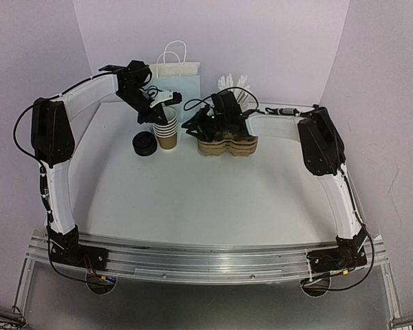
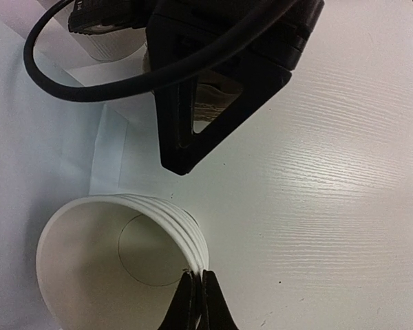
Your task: Pack the takeout coffee
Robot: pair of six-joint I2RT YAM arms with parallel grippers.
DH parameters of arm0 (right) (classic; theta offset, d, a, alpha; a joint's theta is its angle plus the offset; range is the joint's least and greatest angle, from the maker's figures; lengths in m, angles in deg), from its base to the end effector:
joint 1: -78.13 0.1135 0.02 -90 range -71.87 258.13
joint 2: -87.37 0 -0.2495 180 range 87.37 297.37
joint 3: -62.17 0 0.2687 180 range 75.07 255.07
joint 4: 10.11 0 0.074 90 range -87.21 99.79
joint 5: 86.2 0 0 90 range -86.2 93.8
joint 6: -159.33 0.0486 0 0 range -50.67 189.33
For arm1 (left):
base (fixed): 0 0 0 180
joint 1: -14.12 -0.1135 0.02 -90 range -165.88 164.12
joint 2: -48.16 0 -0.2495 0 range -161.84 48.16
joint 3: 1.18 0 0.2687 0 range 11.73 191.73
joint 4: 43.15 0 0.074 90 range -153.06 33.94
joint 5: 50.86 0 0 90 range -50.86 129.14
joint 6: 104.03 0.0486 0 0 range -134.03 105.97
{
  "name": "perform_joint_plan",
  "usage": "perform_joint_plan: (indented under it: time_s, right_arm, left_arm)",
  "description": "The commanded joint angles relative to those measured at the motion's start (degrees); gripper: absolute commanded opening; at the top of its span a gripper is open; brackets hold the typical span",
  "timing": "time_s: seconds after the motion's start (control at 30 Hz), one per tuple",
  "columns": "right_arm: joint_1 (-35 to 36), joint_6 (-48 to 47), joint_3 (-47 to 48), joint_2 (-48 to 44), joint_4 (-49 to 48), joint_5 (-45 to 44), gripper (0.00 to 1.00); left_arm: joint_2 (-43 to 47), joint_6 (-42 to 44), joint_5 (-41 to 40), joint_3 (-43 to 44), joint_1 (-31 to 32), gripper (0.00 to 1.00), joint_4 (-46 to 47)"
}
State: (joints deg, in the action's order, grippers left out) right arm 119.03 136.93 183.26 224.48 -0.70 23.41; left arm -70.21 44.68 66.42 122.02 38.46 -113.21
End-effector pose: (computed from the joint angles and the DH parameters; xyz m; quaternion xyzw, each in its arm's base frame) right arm 0.4196 0.3850 0.1577 0.1038 0.8315 0.5113 0.1907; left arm 0.4057 -0.2080 0.2492 0.6671 0.6771 -0.1585 0.2672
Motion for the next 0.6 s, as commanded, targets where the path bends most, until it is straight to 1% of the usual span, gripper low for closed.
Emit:
perform_joint_plan:
  time_s: [0.0, 0.27, 0.57]
  right_arm:
    - [0.2, 1.2, 2.9, -2.9, -3.3, 1.5, 0.26]
    - [0.6, 2.9, 5.3, -1.4, -5.0, 1.7, 0.27]
    - [1.0, 5.0, 8.0, 1.4, -6.0, 1.6, 0.27]
  left_arm:
    - [-1.0, -0.6, 0.9, 3.1, 0.2, 0.0, -0.9]
    - [-1.8, -0.8, 1.0, 4.9, 0.2, 0.0, -1.1]
    - [-0.8, -1.4, 2.7, 6.5, 0.2, 0.0, -2.2]
